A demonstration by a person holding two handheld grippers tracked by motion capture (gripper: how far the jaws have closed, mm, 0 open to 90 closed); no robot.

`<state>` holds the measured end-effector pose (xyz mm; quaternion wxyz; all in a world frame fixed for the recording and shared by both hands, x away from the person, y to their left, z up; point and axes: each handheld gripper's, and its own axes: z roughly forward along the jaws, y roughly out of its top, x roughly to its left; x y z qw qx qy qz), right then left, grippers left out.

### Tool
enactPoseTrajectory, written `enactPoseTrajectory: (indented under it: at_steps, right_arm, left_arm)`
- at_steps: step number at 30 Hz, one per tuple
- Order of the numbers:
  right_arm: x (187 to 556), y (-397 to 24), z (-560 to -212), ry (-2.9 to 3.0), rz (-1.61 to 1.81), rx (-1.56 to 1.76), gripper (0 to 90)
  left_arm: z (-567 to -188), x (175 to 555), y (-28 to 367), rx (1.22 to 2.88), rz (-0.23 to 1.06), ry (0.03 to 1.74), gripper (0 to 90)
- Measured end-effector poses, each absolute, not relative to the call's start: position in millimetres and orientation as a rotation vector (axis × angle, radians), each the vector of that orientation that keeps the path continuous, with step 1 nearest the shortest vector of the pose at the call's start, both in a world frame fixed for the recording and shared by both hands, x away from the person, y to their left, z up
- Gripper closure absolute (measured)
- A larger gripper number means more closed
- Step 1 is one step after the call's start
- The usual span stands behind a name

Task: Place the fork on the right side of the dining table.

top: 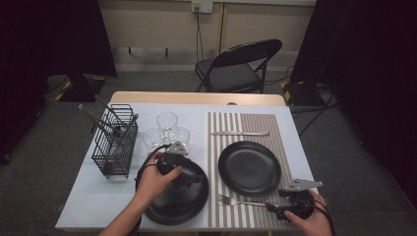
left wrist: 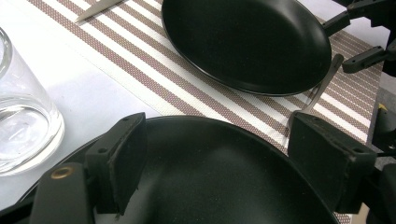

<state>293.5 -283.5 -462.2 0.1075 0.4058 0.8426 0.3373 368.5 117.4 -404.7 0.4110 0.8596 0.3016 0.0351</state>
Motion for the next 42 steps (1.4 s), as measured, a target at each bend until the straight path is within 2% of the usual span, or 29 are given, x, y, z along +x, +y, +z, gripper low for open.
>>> enactPoseTrajectory:
  at_steps: [42]
  right_arm:
    - [296.6,-285.2,-463.1,2.45,0.941,1.155,33.8]
  left_arm:
    - [-405.3,368.9,117.8,2.162,0.077,0.76,20.0]
